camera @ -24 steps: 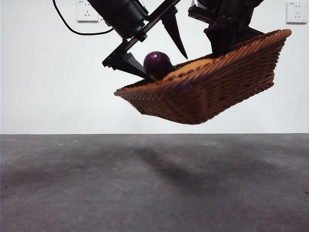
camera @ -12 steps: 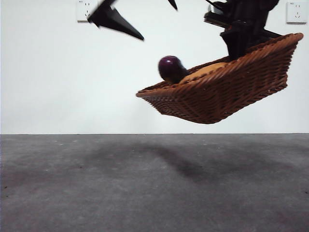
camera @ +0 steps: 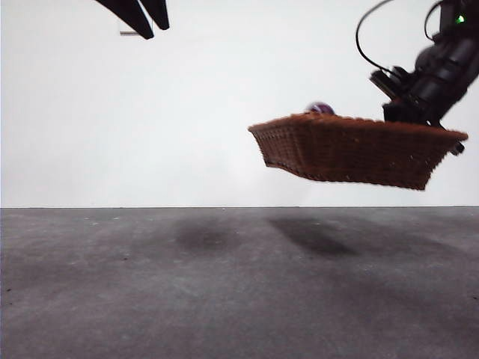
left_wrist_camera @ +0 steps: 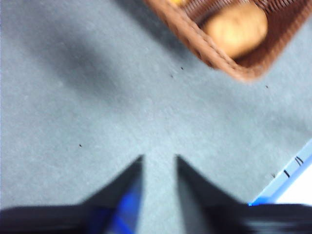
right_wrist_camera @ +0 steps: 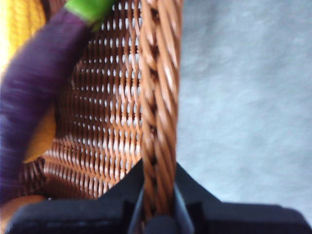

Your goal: Help me put the vegetables on the table into the basket

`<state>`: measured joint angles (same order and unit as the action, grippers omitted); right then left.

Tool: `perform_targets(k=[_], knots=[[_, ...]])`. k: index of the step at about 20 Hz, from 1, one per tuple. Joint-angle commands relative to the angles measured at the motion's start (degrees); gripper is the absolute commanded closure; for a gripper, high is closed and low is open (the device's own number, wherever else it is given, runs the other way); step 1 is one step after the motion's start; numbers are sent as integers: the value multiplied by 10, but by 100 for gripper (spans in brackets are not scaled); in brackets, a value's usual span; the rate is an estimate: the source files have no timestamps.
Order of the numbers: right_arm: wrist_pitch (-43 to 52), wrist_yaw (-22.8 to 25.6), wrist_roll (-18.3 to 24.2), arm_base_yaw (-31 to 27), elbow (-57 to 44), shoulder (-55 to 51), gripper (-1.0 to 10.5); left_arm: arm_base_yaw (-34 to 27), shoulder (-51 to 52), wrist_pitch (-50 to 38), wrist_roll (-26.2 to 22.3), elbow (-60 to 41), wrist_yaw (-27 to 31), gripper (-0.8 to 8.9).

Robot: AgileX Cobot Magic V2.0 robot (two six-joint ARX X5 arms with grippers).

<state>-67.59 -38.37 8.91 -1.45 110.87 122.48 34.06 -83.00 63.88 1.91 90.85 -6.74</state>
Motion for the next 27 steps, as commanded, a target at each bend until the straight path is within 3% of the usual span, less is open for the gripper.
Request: perform_targets(k=[1,6,9,11,12,14,15,18,20,22,25,27], knots=[[-1,6,9,-15,-3,30,957,2,2,14,-8,-3,0,815],[37,16,-4,-28,-3,85,957,45,9,73,-2,-3,0,815],[71,18,-14,-23,-3,105,957,105,43,117,32,-3,47,815],[77,20,-15,-23,-3,106,939,139,84,117,56,-3,49,815],[80,32,-37,-23,-3,106,833,150,107,117,70,-3,49,815],[64,43,-46,-23,-3,104,343,159,152,117,86,-3,49,815],[56,39,-42,-23,-2,97,274,159,172,117,88,-3,49,815],[49,47,-75,-23,-2,28,290,159,223,117,87,-3,78,815],[21,94,-72,-23,-2,-60,314,159,246,117,86,-3,98,815],[-11,144,-56,-22,-2,-165,524,159,261,117,86,-3,98,815],[-55,176,-49,-23,-2,-327,953,159,273,117,86,-3,97,815],[-67,176,-42,-23,-2,-404,962,159,273,116,83,-3,98,815]])
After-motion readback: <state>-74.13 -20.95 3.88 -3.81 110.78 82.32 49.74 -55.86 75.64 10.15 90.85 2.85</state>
